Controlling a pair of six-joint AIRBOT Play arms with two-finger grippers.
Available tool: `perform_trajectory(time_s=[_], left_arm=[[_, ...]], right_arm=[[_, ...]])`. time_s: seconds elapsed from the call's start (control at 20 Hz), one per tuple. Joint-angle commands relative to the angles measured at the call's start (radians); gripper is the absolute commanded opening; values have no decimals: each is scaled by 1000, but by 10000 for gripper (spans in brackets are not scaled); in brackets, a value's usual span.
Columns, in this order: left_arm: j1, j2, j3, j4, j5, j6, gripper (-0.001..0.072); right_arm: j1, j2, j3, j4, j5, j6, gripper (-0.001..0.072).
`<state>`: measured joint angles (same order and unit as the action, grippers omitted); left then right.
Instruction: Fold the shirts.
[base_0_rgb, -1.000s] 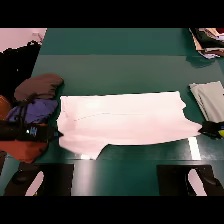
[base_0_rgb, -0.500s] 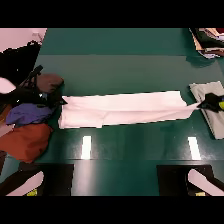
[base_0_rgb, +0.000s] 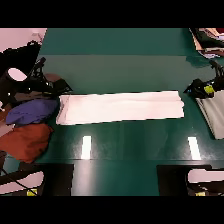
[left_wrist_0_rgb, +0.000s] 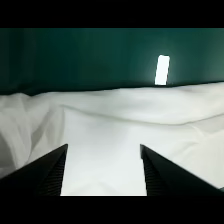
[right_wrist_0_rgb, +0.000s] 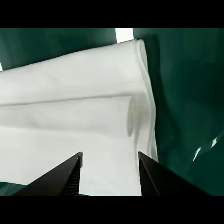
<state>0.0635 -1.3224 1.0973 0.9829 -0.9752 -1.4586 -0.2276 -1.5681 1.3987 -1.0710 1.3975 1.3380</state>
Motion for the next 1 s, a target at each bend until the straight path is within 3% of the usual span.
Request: perform_trajectory(time_s=[0.0, 0.1, 0.15, 0.2, 0.25, 0.6, 0.65, 0.7, 0.75, 0.8, 0.95], left_arm=[[1, -8, 48, 1, -55, 0, 542], [0, -7, 58, -17, -100, 0, 540], [0, -7, 58, -32, -111, 0, 445], [0, -7, 58, -50, -114, 1, 175], [-5, -7, 58, -66, -112, 5, 32], [-191, -8, 58, -74, -12, 26, 27], [-223, -11, 58, -75, 21, 23, 27], [-250, -20, 60, -74, 49, 18, 26], [-277, -33, 68, -71, 64, 18, 26], [-305, -62, 92, -66, 57, 19, 26], [-380, -180, 206, -67, 27, 18, 26]], right_arm=[[-34, -41, 28, 6, 40, -57, 481], [-87, -41, -10, 8, 61, -80, 578], [-107, -41, -37, 8, 59, -95, 591], [-121, -41, -69, 8, 42, -119, 591], [-126, -41, -98, 8, 26, -133, 591], [-32, -153, -127, 163, -2, -195, 573], [-12, -169, -113, 163, 2, -195, 531], [10, -178, -103, 163, 2, -196, 359], [29, -182, -93, 160, 3, -196, 108], [38, -180, -83, 159, 6, -197, 15], [47, -164, -3, 167, 105, -198, 14]])
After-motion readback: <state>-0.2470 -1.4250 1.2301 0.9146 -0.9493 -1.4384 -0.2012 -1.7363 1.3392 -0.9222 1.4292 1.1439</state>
